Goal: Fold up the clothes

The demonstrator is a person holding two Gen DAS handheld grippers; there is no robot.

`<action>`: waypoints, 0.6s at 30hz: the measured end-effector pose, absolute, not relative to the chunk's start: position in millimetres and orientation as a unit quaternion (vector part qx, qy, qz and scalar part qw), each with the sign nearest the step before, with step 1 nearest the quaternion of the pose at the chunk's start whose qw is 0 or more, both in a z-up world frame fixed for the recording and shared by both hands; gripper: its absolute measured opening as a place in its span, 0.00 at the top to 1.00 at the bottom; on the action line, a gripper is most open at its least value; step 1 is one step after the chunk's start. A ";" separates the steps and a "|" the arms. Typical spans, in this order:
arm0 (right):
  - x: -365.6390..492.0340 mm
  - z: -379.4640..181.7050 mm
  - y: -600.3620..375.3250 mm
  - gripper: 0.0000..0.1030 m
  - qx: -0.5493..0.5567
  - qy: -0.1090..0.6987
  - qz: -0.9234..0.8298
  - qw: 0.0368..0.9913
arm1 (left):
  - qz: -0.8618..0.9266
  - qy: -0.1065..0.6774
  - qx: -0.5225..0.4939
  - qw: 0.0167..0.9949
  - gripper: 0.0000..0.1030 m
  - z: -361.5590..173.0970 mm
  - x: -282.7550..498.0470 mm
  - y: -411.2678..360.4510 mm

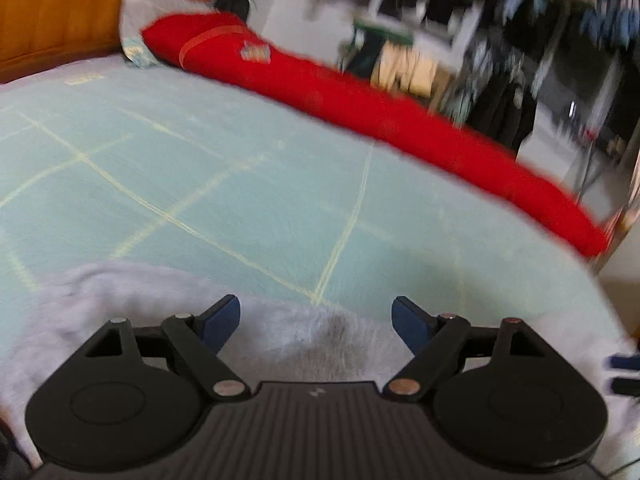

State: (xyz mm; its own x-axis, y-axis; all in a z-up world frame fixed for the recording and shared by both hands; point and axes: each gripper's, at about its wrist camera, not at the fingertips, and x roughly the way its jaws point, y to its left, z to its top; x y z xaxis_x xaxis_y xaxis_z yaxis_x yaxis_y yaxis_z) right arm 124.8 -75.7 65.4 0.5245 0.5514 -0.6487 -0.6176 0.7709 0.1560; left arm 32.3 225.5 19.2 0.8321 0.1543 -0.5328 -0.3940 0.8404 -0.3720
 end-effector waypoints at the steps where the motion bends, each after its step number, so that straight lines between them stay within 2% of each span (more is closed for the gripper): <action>1: 127.2 65.7 -68.2 0.15 -0.044 0.355 0.347 0.867 | 0.159 0.236 -0.249 0.926 0.19 23.0 15.5 228.3; 5: 134.0 70.0 -36.7 0.15 -0.053 0.353 0.388 0.850 | 0.234 0.192 -0.285 0.909 0.19 22.2 -44.3 245.3; 9: 138.9 73.7 -6.2 0.14 -0.067 0.355 0.418 0.834 | 0.289 0.162 -0.377 0.865 0.19 -9.5 -83.2 269.2; 15: 138.0 78.6 37.9 0.13 -0.112 0.356 0.445 0.814 | 0.263 0.120 -0.527 0.799 0.19 -76.9 -100.4 291.0; 18: 136.0 81.3 54.6 0.12 -0.130 0.357 0.456 0.805 | 0.230 0.107 -0.555 0.792 0.19 -93.3 -89.4 291.8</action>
State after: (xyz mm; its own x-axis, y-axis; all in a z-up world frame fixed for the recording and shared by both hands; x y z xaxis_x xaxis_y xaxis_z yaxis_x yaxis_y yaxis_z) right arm 136.0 54.6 81.3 0.3282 0.6420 -0.6929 -0.8271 0.5497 0.1176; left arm -89.4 291.8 -93.3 0.8712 0.2453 -0.4253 -0.4835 0.2781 -0.8300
